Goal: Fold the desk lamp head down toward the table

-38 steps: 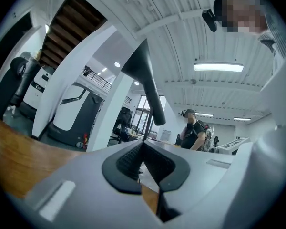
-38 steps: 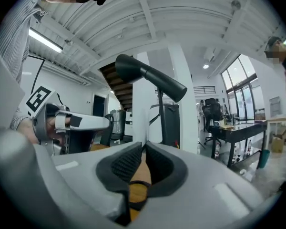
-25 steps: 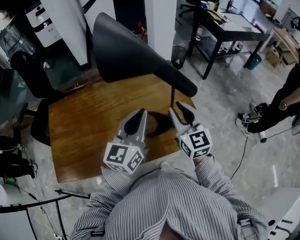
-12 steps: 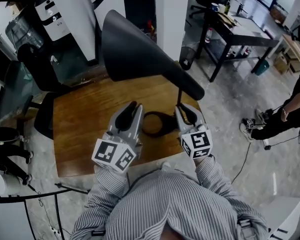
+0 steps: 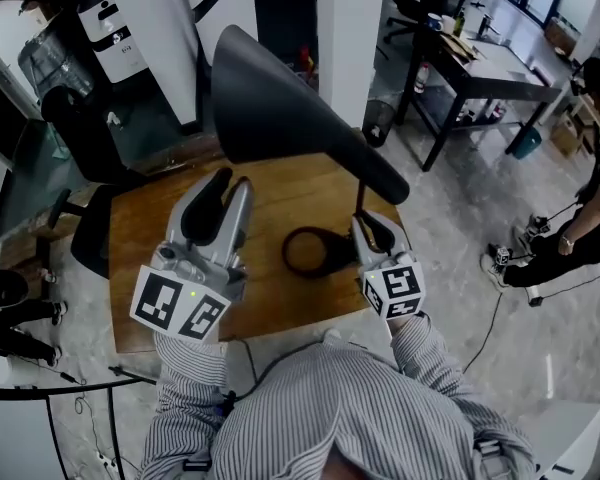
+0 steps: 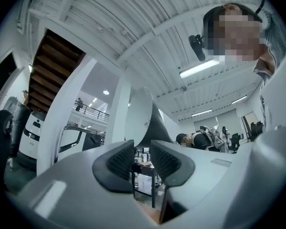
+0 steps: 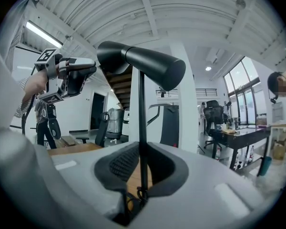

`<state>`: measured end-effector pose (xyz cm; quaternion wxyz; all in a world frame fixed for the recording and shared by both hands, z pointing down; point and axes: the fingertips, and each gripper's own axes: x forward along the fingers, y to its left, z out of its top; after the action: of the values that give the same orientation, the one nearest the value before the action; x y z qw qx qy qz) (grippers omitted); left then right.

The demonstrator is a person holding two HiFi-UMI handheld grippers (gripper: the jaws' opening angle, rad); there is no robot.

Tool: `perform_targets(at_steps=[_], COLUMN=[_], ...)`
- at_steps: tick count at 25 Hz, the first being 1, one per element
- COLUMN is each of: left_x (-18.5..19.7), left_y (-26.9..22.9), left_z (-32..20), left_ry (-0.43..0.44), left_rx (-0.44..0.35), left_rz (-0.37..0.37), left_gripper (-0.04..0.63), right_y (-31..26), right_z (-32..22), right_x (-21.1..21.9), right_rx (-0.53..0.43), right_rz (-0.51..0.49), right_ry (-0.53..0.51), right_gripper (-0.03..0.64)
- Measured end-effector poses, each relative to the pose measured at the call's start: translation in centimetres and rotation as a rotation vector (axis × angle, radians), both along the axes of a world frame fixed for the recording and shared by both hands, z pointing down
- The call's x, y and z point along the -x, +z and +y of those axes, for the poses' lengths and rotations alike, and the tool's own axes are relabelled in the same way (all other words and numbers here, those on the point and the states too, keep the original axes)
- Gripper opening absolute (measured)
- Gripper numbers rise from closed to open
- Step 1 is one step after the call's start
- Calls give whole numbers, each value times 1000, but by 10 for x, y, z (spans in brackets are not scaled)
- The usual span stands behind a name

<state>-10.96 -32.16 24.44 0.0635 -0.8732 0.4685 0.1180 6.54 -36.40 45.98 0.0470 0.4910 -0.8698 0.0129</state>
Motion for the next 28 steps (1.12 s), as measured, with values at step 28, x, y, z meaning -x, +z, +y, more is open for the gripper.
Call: perform_targets(at_steps=[28], left_x=[-6], left_y=[-14], left_z=[2], left_ry=[94], left_rx=[-65], left_rz=[9], left_gripper=[64], right_y=[2], right_z=[2], right_x=[1], right_rx=[-4], right_rz=[-16], right_ry=[-7], right_gripper=[51])
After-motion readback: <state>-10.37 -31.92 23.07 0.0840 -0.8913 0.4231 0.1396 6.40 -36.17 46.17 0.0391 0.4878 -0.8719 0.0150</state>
